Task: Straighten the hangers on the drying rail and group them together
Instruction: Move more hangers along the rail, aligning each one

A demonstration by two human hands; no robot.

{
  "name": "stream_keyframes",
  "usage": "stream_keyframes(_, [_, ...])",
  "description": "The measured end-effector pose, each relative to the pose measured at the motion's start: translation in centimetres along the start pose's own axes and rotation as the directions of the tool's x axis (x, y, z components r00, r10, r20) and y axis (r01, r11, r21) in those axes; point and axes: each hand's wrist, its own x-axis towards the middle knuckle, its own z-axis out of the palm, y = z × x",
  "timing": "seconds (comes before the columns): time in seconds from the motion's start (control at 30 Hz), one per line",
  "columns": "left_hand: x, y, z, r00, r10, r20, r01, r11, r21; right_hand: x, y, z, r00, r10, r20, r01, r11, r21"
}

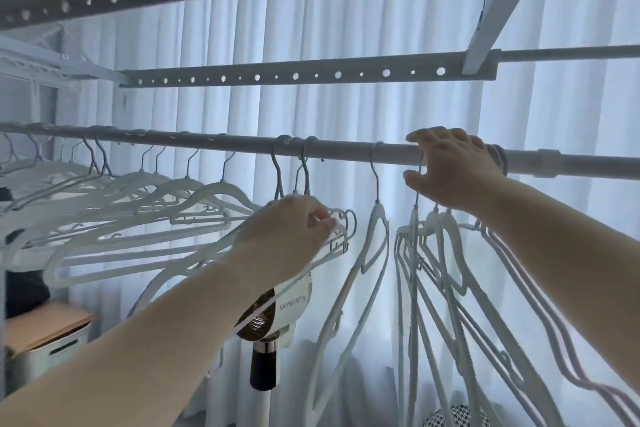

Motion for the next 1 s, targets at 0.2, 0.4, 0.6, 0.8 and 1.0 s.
stream_keyframes(0.2, [-1.1,-4.2,-2.5,0.975,-0.062,-0.213,0.096,0.983,0.154,1.1,-2.1,-0.3,0.991,-0.093,-0.097,0.095,0.995,0.017])
stream_keyframes(0.4, [-1.9,-6.7,-2.7,0.976,-0.144,-0.163,0.191,0.928,0.320,3.2,-6.1,0.2,0.964,-0.249,-0.092,0.254,0.966,0.050])
stream_keyframes(0.6, [-2.1,-8.0,-2.3,0.987,-0.152,-0.052,0.159,0.876,0.456,5.0,-9.2,2.0,0.953,-0.304,0.007,0.303,0.952,0.048])
stream_keyframes(0.8, [-1.9,-8.1,-2.0,0.982,-0.188,-0.007,0.175,0.904,0.389,6.6,-10.6,3.0,0.962,-0.263,0.079,0.261,0.965,0.035])
stream_keyframes(1.0, [-0.7,-7.8,-2.2,0.979,-0.205,0.025,0.187,0.933,0.308,7.2,-10.0,3.1,0.984,-0.176,0.004,0.175,0.979,0.108])
